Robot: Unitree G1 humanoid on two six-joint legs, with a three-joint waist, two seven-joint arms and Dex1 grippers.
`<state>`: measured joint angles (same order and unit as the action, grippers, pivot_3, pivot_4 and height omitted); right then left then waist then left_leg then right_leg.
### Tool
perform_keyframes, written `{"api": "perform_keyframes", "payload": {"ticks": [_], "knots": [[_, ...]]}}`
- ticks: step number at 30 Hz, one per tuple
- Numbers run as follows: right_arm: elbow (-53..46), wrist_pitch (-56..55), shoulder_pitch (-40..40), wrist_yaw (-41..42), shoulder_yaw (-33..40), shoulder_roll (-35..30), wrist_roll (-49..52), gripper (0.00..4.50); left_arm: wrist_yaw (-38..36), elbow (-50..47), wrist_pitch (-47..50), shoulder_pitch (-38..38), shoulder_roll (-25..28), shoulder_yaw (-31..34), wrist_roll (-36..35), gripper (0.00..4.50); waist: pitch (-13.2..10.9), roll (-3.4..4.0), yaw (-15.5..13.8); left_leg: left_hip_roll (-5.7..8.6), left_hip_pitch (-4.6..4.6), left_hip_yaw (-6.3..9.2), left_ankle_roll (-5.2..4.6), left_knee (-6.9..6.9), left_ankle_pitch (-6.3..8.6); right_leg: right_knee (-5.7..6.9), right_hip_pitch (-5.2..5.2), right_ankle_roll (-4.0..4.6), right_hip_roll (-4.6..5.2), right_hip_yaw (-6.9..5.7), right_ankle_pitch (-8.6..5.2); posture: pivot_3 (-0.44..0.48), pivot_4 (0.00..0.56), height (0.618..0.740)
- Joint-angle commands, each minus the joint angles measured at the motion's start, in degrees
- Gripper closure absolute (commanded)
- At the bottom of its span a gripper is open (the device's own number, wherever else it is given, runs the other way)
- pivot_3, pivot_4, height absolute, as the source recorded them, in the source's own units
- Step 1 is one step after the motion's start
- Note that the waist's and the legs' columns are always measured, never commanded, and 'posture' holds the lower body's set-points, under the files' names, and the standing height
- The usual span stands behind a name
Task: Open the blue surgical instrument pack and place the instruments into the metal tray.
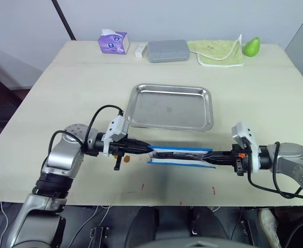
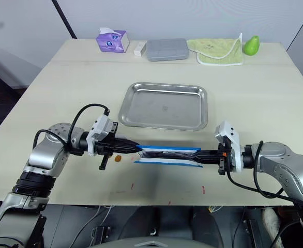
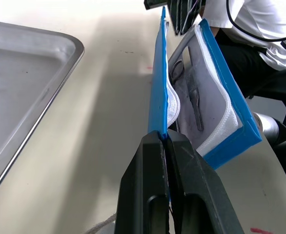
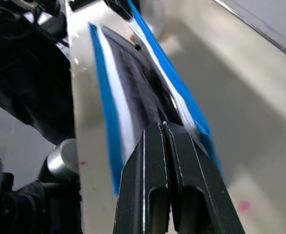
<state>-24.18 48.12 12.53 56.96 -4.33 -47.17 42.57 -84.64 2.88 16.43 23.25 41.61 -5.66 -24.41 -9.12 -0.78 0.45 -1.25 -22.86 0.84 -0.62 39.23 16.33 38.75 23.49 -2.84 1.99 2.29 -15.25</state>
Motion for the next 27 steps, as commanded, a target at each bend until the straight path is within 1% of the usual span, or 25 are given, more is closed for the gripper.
{"api": "perform_keyframes", "payload": {"ticks": [1, 7, 12, 16, 21, 27], "knots": [[-2.4, -1.6, -0.4, 2.6, -1.9, -1.0, -1.2, 4.43, 0.9, -2.0, 3.0, 0.2, -0.3, -0.9, -0.6, 4.5, 0.0, 0.0, 0.0, 0.0, 0.0, 0.0, 0.0, 0.0, 0.0, 0.0, 0.0, 0.0, 0.0, 0.0, 0.0, 0.0, 0.15, 0.74], [-4.0, -5.3, -3.3, 3.9, -6.4, -2.0, -6.4, 4.43, 4.3, -0.6, 7.1, 1.9, -1.6, -1.2, 0.0, 4.5, 0.0, -0.01, -0.1, 0.01, 0.0, 0.06, 0.0, 0.02, 0.0, -0.01, -0.03, 0.0, 0.0, -0.04, 0.0, 0.0, 0.15, 0.74], [-4.1, -9.5, -5.2, 4.0, -9.2, -2.7, -12.0, 4.43, 7.6, 2.2, 8.0, 3.5, -2.8, -3.0, 3.3, 4.5, 0.0, -0.04, -0.2, 0.02, 0.0, 0.08, 0.0, 0.05, 0.0, -0.01, -0.04, -0.01, 0.0, -0.05, 0.0, 0.0, 0.15, 0.74], [-1.9, -14.8, -5.7, 3.1, -12.0, -2.6, -19.0, 4.43, 9.6, 3.8, 10.0, 4.7, -2.7, -5.8, 6.5, 4.5, 0.0, -0.05, 0.1, 0.03, 0.01, 0.09, 0.0, 0.05, 0.0, -0.01, -0.04, -0.01, -0.02, -0.04, 0.0, 0.0, 0.15, 0.74], [0.3, -19.1, -4.9, 2.5, -12.7, -1.8, -23.4, 4.43, 11.4, 1.8, 15.9, 5.2, -1.7, -7.4, 7.4, 4.5, 0.0, -0.04, 0.4, 0.01, 0.04, 0.1, 0.0, 0.02, 0.0, 0.0, -0.04, 0.0, -0.06, -0.02, -0.01, 0.0, 0.15, 0.74], [2.6, -23.0, -4.1, 3.2, -13.8, -1.2, -26.9, 4.43, 14.4, 2.1, 19.1, 6.7, -2.1, -9.8, 10.5, 4.5, 0.1, -0.08, 0.3, 0.01, 0.05, 0.1, 0.0, 0.03, 0.0, 0.0, -0.04, 0.0, -0.05, -0.02, -0.01, 0.0, 0.15, 0.74]]}}
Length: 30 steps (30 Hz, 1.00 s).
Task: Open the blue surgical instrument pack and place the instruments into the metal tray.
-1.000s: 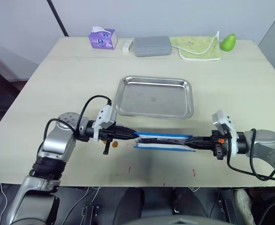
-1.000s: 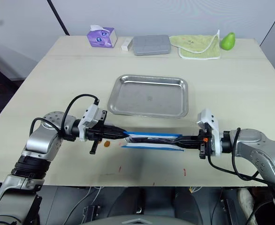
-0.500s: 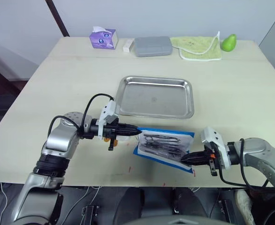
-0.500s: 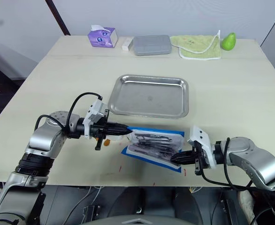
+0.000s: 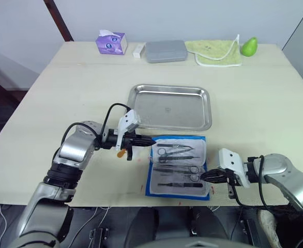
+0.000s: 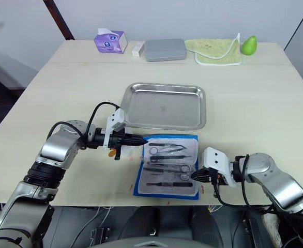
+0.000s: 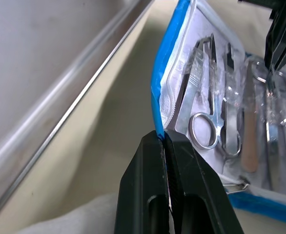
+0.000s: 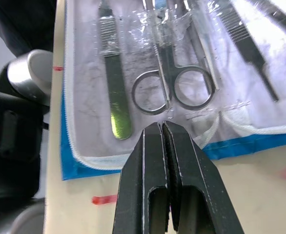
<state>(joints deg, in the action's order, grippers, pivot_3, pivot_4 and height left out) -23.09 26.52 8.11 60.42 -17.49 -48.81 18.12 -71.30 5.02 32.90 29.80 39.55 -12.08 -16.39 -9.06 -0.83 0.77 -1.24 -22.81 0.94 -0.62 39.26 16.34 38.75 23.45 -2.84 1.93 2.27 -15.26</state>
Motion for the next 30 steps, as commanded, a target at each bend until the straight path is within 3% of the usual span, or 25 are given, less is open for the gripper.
{"api": "perform_keyframes", "payload": {"ticks": [1, 14, 24, 25, 30], "knots": [[1.8, -1.8, 0.5, -0.3, -0.6, 0.7, -2.8, 4.43, 1.6, -0.2, 3.5, 0.5, -0.1, -3.7, 2.8, 4.5, 0.0, -0.01, 0.0, 0.0, 0.01, 0.01, 0.0, 0.0, 0.0, 0.01, -0.01, 0.0, 0.0, 0.0, 0.0, 0.0, 0.15, 0.74], [2.1, -4.3, -0.6, 0.0, -0.4, 2.0, -4.5, 4.43, 5.2, -0.9, 4.0, 0.7, -0.8, -6.2, 6.9, 4.5, 0.3, 0.01, -0.1, 0.0, 0.08, 0.0, 0.0, 0.0, 0.0, 0.02, -0.04, 0.0, 0.0, 0.02, 0.0, 0.0, 0.15, 0.74], [4.5, -6.3, -0.4, 0.0, -0.2, 3.6, -5.9, 4.43, 5.4, -2.9, 1.2, -0.7, -0.1, -4.5, 6.7, 4.5, 0.4, 0.01, -0.1, 0.0, 0.11, -0.01, 0.0, 0.0, 0.0, 0.03, -0.05, 0.0, -0.01, 0.02, 0.0, 0.0, 0.15, 0.74], [4.4, -6.1, -0.4, 0.0, 0.0, 3.7, -5.7, 4.5, 5.5, -2.9, 1.3, -0.8, 0.0, -4.3, 6.6, 3.82, 0.4, 0.01, -0.1, 0.0, 0.11, 0.0, 0.0, 0.0, 0.0, 0.03, -0.05, 0.0, -0.01, 0.02, 0.0, 0.0, 0.15, 0.74], [3.7, -5.0, -0.3, 0.7, 0.4, 3.4, -5.0, 4.5, 5.9, -2.6, -0.8, -1.7, 0.5, -3.1, 6.6, 1.76, 0.4, 0.01, 0.0, 0.0, 0.11, 0.01, 0.0, -0.01, 0.0, 0.04, -0.05, 0.01, -0.01, 0.02, 0.0, 0.0, 0.15, 0.74]]}}
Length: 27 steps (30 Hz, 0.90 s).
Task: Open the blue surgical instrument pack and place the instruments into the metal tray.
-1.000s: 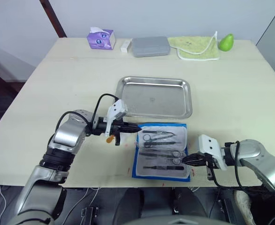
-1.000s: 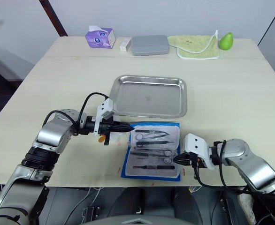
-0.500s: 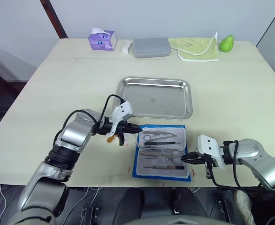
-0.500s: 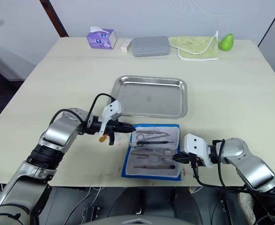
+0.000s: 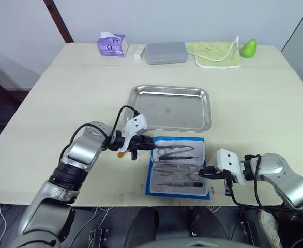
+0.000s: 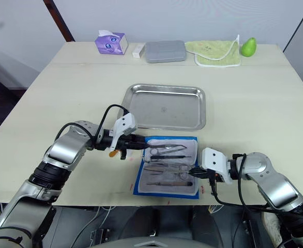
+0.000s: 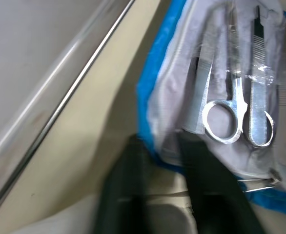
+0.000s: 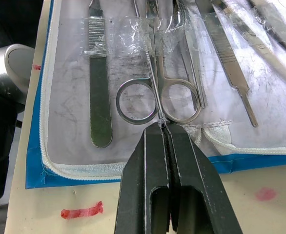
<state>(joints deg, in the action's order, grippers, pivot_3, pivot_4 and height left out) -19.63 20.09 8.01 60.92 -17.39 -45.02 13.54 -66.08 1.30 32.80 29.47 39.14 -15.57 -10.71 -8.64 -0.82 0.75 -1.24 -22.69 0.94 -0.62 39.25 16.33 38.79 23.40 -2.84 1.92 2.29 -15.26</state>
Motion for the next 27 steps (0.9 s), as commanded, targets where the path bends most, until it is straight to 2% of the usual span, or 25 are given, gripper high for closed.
{"api": "perform_keyframes", "payload": {"ticks": [1, 4, 10, 19, 23, 24, 25, 27], "knots": [[0.2, 1.6, -0.1, 0.2, 0.3, -0.4, -0.4, 4.5, 0.9, 1.2, -1.6, -1.6, 1.0, 0.9, 0.8, 1.24, 0.0, 0.0, 0.0, 0.0, 0.0, 0.0, 0.0, 0.0, 0.0, 0.0, 0.0, 0.0, 0.0, 0.0, 0.0, 0.0, 0.15, 0.74], [0.0, 2.0, 0.0, 0.3, 0.3, -0.5, -0.2, 4.5, 0.5, 1.1, -4.0, -2.4, 1.6, 3.1, 0.0, 0.05, 0.0, 0.0, 0.0, 0.0, 0.0, -0.01, 0.0, 0.0, 0.0, -0.01, 0.0, 0.0, 0.0, 0.01, 0.0, 0.0, 0.15, 0.74], [-0.2, 3.0, 0.5, 0.6, 0.7, -0.5, 0.5, 4.5, -2.2, 1.1, -6.0, -4.1, 3.8, 8.7, -4.4, 0.05, 0.0, 0.0, 0.0, -0.01, -0.01, -0.01, 0.0, 0.0, 0.0, 0.0, 0.01, 0.0, 0.0, 0.0, 0.0, 0.0, 0.15, 0.74], [-1.4, 4.7, 0.7, 0.9, 1.9, -1.0, 1.5, 4.5, -10.2, -1.3, -7.2, -7.9, 5.7, 17.5, -15.6, 0.05, 0.0, -0.01, 0.0, -0.01, -0.04, -0.01, 0.0, 0.0, 0.0, -0.02, 0.02, 0.0, 0.02, -0.01, 0.0, 0.0, 0.15, 0.74], [-3.7, 6.9, 0.4, 0.6, 5.4, -0.8, 5.5, 4.5, -11.3, -2.7, -7.7, -11.7, 5.8, 22.0, -19.6, 0.05, -0.1, -0.01, -0.1, -0.02, -0.06, -0.01, 0.0, 0.0, 0.0, -0.03, 0.02, 0.0, 0.04, -0.03, 0.0, 0.0, 0.15, 0.74], [-4.7, 7.0, 0.1, 0.6, 6.9, -0.6, 7.1, 3.99, -14.5, -2.5, -9.0, -13.1, 5.3, 23.7, -22.4, 0.0, -0.1, 0.0, -0.1, -0.02, -0.08, -0.02, 0.0, 0.0, 0.0, -0.04, 0.03, 0.0, 0.05, -0.01, 0.0, 0.0, 0.15, 0.74], [-5.9, 7.2, -0.5, 1.1, 8.2, -0.9, 8.5, 3.77, -15.3, -2.4, -9.3, -14.5, 6.1, 24.3, -22.7, 0.0, -0.1, -0.01, -0.1, -0.02, -0.08, -0.03, 0.0, 0.0, 0.0, -0.04, 0.04, 0.0, 0.05, 0.0, 0.0, 0.0, 0.15, 0.74], [-7.9, 7.2, -2.1, 1.4, 11.0, -1.3, 10.8, 2.95, -17.8, -2.4, -8.5, -16.5, 7.4, 26.5, -25.3, 0.0, -0.1, 0.0, -0.1, -0.04, -0.1, -0.02, 0.0, -0.01, 0.0, -0.04, 0.05, 0.0, 0.05, -0.02, 0.0, 0.0, 0.15, 0.74]]}}
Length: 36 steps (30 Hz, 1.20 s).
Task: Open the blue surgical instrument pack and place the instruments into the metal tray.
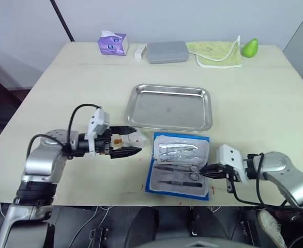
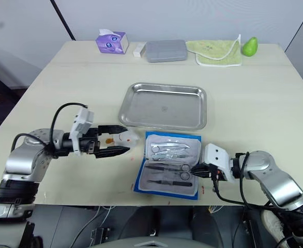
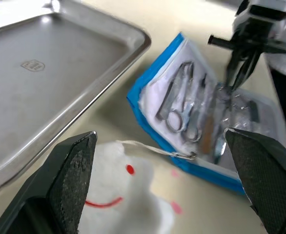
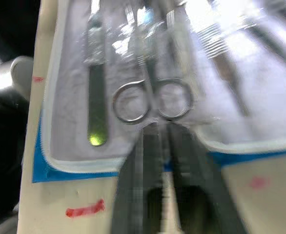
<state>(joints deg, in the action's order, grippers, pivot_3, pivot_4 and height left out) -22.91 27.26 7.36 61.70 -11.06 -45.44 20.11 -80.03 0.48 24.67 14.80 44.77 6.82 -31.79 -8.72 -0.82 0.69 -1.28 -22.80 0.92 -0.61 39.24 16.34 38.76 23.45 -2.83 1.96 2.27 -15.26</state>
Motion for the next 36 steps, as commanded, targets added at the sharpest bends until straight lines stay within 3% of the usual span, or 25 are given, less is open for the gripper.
{"api": "perform_keyframes", "payload": {"ticks": [1, 4, 5, 6, 7, 15, 20, 26, 36], "knots": [[-5.7, -0.4, -2.9, 1.2, 6.2, -1.5, 5.2, 2.62, -4.7, -1.6, 0.3, -2.9, 2.5, 5.4, -5.5, 0.0, 0.0, -0.01, 0.0, 0.0, 0.0, 0.01, 0.0, -0.01, 0.0, 0.0, 0.0, 0.0, 0.0, -0.01, 0.0, 0.0, 0.15, 0.74], [-8.2, -1.5, -7.5, 2.1, 11.2, -3.0, 7.7, 1.13, -7.3, -1.7, -0.5, -6.4, 3.9, 8.3, -7.3, 0.0, 0.0, -0.02, -0.1, -0.02, -0.02, 0.05, 0.0, -0.02, 0.0, -0.03, -0.01, 0.0, 0.01, -0.06, 0.0, 0.0, 0.15, 0.74], [-9.0, -1.7, -9.1, 2.4, 13.0, -3.5, 8.6, 0.95, -8.1, -1.6, -0.7, -7.5, 4.5, 9.2, -7.6, 0.0, 0.0, -0.02, -0.2, -0.02, -0.02, 0.04, 0.0, -0.01, 0.0, -0.03, -0.01, 0.0, 0.01, -0.06, 0.0, 0.0, 0.15, 0.74], [-9.9, -1.7, -10.9, 2.8, 15.4, -4.0, 9.8, 0.19, -9.1, -1.3, -1.4, -8.8, 5.3, 10.1, -7.6, 0.0, 0.0, -0.02, -0.2, 0.0, -0.01, 0.01, 0.0, -0.02, 0.0, -0.04, -0.02, 0.0, 0.04, -0.04, 0.0, 0.0, 0.15, 0.74], [-10.5, -1.8, -12.4, 3.0, 17.5, -4.3, 10.8, 0.09, -9.9, -0.9, -2.0, -9.8, 5.9, 10.8, -7.7, 0.0, 0.0, -0.02, -0.2, -0.01, -0.01, 0.02, 0.0, -0.02, 0.0, -0.05, -0.03, 0.0, 0.04, -0.04, 0.0, 0.0, 0.15, 0.74], [-12.9, -2.2, -19.8, 3.8, 28.2, -5.1, 15.6, 0.09, -11.9, -0.8, -5.3, -13.8, 8.3, 13.6, -7.4, 0.0, 0.0, -0.03, -0.1, -0.02, 0.01, -0.02, -0.01, -0.04, 0.01, -0.05, -0.03, 0.0, 0.01, -0.03, -0.01, 0.0, 0.15, 0.74], [-10.7, -5.2, -15.7, 2.2, 20.3, -1.3, 12.7, 0.09, -11.7, -2.7, -6.6, -12.7, 7.8, 12.5, -8.4, 0.0, 0.0, -0.03, 0.0, -0.04, 0.03, -0.03, -0.01, -0.04, 0.01, -0.04, -0.02, 0.0, -0.02, -0.02, -0.01, 0.0, 0.15, 0.74], [0.6, -14.1, -9.2, 2.2, 9.9, 6.0, 4.9, 0.09, -10.4, -6.1, -6.3, -11.3, 7.3, 10.0, -8.8, 0.0, -0.1, -0.12, 0.0, -0.03, 0.02, -0.09, 0.0, -0.05, 0.01, -0.08, -0.02, 0.0, 0.0, 0.0, -0.01, 0.0, 0.15, 0.74], [11.2, -22.5, -3.0, 3.3, 3.0, 9.3, -2.2, 0.09, -8.6, -8.1, -6.6, -11.3, 6.0, 7.3, -8.4, 0.0, -0.1, -0.04, 0.0, -0.03, 0.03, -0.13, 0.0, -0.06, 0.0, -0.03, 0.0, 0.0, -0.02, 0.03, 0.0, 0.0, 0.15, 0.74]]}}
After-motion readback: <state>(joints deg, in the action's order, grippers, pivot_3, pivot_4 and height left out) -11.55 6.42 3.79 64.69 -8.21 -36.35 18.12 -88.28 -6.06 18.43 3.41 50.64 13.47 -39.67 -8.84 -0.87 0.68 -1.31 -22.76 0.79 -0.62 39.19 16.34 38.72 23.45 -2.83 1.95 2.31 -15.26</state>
